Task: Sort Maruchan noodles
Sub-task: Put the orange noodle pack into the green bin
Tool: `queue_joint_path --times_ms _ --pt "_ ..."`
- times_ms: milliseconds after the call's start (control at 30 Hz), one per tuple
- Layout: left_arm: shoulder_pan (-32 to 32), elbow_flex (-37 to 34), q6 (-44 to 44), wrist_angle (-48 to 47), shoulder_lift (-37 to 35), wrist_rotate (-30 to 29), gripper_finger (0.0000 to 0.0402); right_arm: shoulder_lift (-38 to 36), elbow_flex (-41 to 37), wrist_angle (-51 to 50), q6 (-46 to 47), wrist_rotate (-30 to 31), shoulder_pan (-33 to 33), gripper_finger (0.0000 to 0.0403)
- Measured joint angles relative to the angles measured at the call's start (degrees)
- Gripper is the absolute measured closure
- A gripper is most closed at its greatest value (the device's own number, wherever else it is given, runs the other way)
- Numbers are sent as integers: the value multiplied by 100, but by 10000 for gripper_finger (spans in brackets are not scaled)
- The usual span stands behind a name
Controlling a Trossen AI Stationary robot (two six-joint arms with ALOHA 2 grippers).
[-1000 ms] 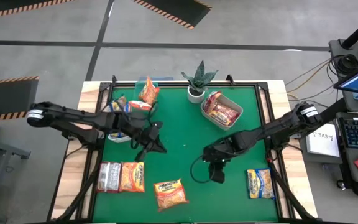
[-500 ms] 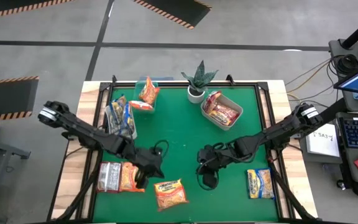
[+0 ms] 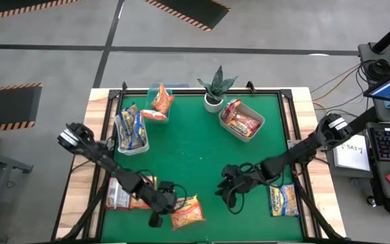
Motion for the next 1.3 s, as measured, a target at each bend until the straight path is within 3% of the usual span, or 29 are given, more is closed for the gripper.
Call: queue_joint_path --times_ms 233,500,700,800,1000,1300 --pt "-94 133 -495 31 467 -162 401 44 -85 47 163 526 230 162" --pt "-89 275 -580 54 668 -1580 402 820 -68 1014 -66 576 257 127" --pt "-4 320 -586 53 627 -2604 402 1226 77 1082 -76 571 40 124" --pt "34 316 -548 41 595 -2569 402 1276 88 1071 23 562 -87 122" --pt "-163 326 -211 77 480 -1677 402 1265 88 1047 276 303 -112 123" --pt "-284 348 -100 414 827 -1790 402 1608 88 1463 574 307 62 119"
